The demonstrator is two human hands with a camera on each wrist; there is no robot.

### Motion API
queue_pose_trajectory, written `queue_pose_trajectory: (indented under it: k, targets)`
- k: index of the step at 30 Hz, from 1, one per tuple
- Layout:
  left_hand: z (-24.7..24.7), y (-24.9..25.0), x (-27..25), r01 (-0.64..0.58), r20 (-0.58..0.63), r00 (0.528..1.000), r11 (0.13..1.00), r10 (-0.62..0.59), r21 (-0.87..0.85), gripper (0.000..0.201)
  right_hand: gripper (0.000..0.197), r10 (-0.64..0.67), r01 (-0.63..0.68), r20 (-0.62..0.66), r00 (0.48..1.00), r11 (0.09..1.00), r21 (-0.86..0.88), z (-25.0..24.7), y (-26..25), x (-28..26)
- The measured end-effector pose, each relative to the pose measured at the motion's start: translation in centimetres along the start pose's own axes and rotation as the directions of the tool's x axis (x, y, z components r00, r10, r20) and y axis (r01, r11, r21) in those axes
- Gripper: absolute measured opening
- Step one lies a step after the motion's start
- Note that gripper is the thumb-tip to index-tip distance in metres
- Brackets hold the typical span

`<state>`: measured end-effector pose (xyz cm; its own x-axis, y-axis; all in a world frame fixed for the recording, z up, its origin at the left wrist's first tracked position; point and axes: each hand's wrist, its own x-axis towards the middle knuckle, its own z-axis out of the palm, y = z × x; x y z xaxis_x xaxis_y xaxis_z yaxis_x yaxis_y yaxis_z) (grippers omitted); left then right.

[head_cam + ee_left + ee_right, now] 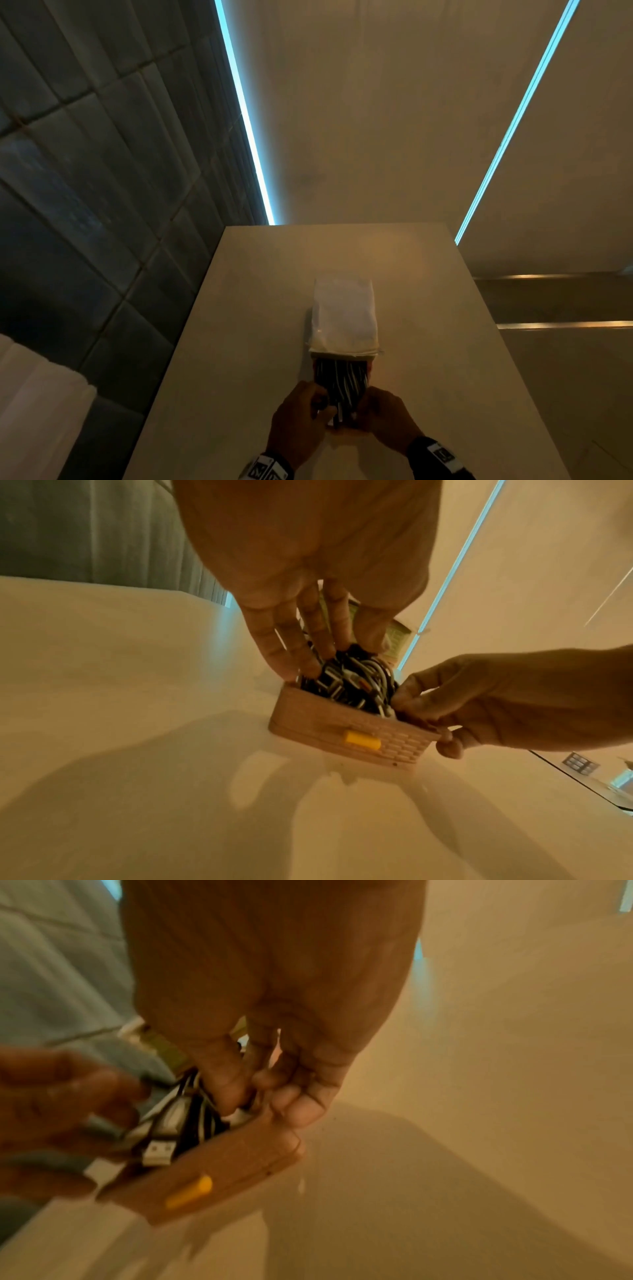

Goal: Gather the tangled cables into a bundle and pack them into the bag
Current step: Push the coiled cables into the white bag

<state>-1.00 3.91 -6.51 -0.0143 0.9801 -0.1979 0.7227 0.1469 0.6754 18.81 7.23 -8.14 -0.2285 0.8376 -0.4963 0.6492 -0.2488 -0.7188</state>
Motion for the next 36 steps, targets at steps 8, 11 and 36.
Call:
queue_pose_trajectory:
  k: [8, 11, 36]
  targets:
    - [1.8, -0.2, 1.2, 0.033, -0.016, 0.999, 0.986, -0.031, 0.161, 0.006, 0.043, 0.13, -0.114, -0.109, 0.986, 0.983, 0.14, 0.2, -0.4, 0.0]
    - [2.0, -0.9, 1.3, 0.102, -0.03, 0.995, 0.986, -0.099, 0.129, 0.012, 0.063, 0.101, -0.1, -0.015, 0.995, 0.994, 0.047, 1.1, -1.0, 0.2]
    - [-0.3, -2.0, 2.5, 0.432, 0.239, 0.891, 0.882, -0.386, -0.187, 0.054, 0.041, 0.23, -0.219, -0.042, 0.972, 0.96, 0.173, 1.0, 0.1, 1.0]
